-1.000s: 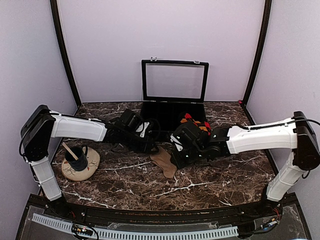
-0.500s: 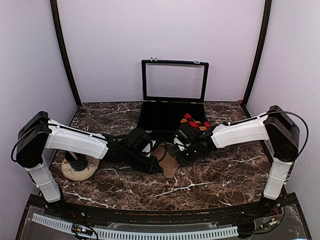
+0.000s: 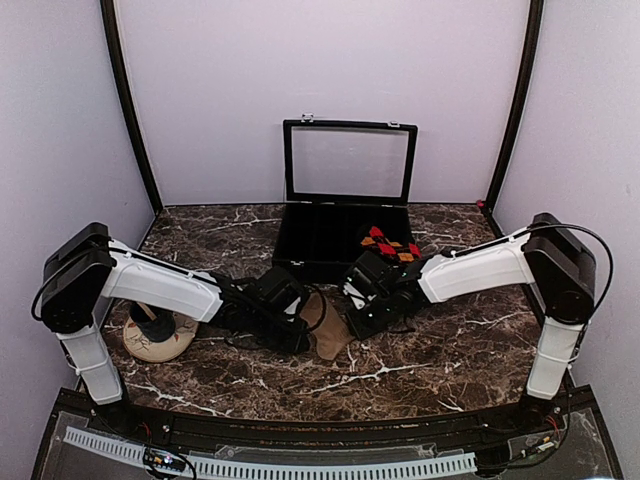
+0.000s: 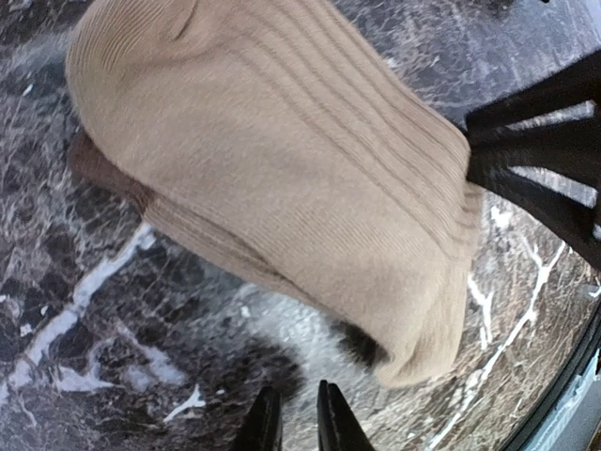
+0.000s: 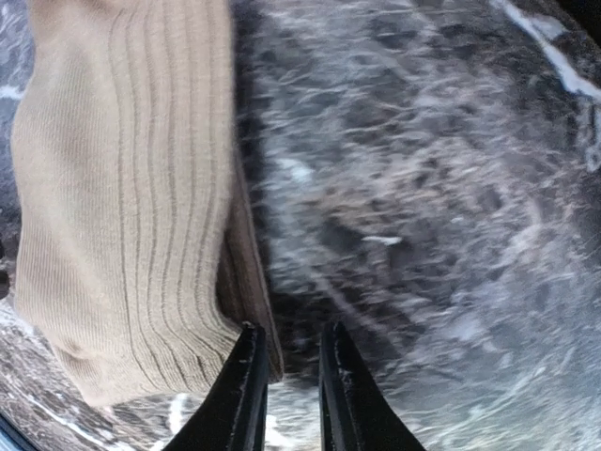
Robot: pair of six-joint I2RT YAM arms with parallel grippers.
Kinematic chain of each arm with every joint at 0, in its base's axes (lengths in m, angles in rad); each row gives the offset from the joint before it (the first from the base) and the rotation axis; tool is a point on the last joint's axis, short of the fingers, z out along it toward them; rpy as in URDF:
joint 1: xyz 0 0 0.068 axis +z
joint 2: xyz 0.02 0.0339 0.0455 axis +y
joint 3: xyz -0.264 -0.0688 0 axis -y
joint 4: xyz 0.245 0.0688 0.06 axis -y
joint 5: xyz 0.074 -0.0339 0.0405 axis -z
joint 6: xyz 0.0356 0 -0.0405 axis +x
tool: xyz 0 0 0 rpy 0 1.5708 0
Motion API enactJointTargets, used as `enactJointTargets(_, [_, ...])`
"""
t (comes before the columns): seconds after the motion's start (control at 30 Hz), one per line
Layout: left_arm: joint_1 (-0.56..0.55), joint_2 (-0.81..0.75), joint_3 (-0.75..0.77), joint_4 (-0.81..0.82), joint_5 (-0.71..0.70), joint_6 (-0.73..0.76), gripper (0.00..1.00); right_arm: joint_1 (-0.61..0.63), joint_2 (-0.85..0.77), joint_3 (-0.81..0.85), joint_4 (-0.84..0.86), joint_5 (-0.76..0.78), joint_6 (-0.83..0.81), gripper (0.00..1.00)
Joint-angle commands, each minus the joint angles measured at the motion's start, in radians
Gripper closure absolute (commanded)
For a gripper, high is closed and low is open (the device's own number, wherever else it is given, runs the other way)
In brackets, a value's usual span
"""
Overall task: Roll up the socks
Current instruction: Move the sock to the center of the board.
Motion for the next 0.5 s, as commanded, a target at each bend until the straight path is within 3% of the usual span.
enactJointTargets(0.0, [0.0, -0.045, -0.035, -0.038, -0.038, -0.009, 0.84, 0.064, -0.01, -0.014, 0.004, -0.019, 0.07, 0.81])
enactJointTargets(0.33, [-0.001, -0.265, -0.118, -0.133, -0.158, 0.014, 0.8, 0.192, -0.003, 0.017, 0.009, -0.012, 0.192, 0.81])
enactJointTargets(0.47, [-0.006, -0.378, -0.17, -0.123, -0.177, 0.067, 0.72, 0.199, -0.026, 0.035, -0.018, 0.051, 0.196, 0.8])
